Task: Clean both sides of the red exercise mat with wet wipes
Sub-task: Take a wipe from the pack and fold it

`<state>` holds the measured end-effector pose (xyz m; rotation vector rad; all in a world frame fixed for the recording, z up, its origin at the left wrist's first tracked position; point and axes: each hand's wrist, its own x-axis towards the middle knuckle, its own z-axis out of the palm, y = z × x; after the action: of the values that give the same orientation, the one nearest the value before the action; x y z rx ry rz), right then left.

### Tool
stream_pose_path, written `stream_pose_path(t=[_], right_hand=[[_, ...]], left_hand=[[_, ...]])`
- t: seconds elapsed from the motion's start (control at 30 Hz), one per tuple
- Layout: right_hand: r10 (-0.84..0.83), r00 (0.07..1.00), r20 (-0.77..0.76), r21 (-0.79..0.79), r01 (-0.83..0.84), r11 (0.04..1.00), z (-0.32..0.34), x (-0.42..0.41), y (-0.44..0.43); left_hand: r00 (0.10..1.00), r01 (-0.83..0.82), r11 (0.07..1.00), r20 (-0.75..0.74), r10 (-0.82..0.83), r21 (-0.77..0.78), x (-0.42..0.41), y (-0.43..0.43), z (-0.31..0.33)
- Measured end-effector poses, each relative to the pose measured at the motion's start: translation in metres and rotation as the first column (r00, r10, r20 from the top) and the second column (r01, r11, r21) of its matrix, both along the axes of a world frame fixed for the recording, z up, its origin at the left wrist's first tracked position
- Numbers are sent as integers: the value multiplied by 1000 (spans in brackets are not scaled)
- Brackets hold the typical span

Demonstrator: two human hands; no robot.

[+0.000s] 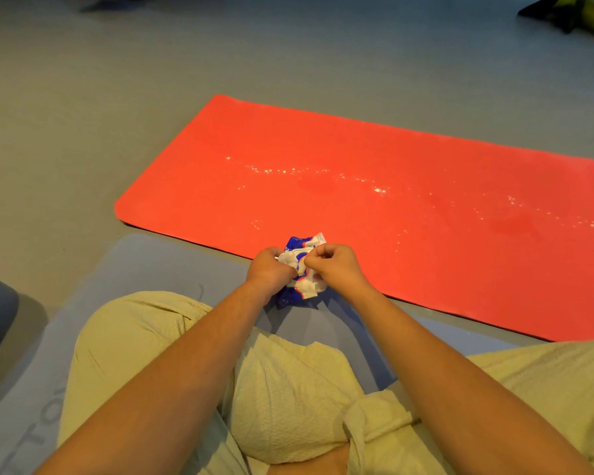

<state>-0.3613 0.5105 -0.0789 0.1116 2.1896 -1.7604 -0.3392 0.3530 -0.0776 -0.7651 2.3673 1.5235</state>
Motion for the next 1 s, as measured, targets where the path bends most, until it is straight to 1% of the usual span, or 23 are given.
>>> stream_pose_path(t=[0.07,0.13,0.27,0.33,0.37,0.4,0.47,0.53,0.57,0.6,0.63,0.67,0.73,0.8,0.83,0.93,1.0], right_hand=[[-26,1000,13,-7,27,1000,0,0,1],[7,1000,-16,100,-5,995,-4,-1,3],[113,989,-99,309,-77,948,-7,-3,2],[131,981,-144,327,-78,942,-4,-3,0],[119,981,-155,281,-72,957,-1,-3,-2],[90,984,-155,197,-58,979,4,-2,-5],[-12,994,-106,-61,6,998,20,-2,-11],[-91,996,7,-344,88,935,40,-6,-16],[-110,993,53,-426,122,896,50,-8,-16],[-126,990,70,-447,144,883,55,-10,-15],[-141,988,66,-422,156,893,57,-12,-14],[-160,986,47,-353,166,921,54,-12,-13],[-184,982,29,-233,186,954,45,-9,-14],[-169,984,60,-207,178,962,39,-5,-17],[-150,987,58,-191,158,969,38,-4,-19],[-101,994,-46,-75,97,992,40,-4,-19],[-98,988,-120,19,101,995,40,-6,-16]], left_hand=[[1000,1,1000,-7,-1,-2,0,1,1],[1000,4,1000,-7,-4,0,-1,1,1],[1000,14,1000,0,-14,-10,-2,2,-1],[1000,15,1000,-3,-15,-20,-2,2,-1],[1000,18,999,-9,-18,-29,-2,2,0],[1000,20,999,-18,-21,-44,-2,2,-1],[999,38,995,-29,-41,-94,-1,2,-1],[998,39,992,-46,-45,-118,1,3,1],[998,13,994,-63,-20,-109,1,4,3],[996,-34,996,-88,27,-85,0,4,5],[989,-94,995,-117,89,-41,-1,3,10],[977,-153,988,-145,155,30,-3,2,12],[955,-208,953,-165,247,222,-3,2,22],[962,-147,914,-159,221,379,0,7,34],[969,-114,895,-150,196,430,3,9,41],[985,-67,859,-106,139,508,6,8,53],[988,-52,876,-105,116,479,5,3,55]])
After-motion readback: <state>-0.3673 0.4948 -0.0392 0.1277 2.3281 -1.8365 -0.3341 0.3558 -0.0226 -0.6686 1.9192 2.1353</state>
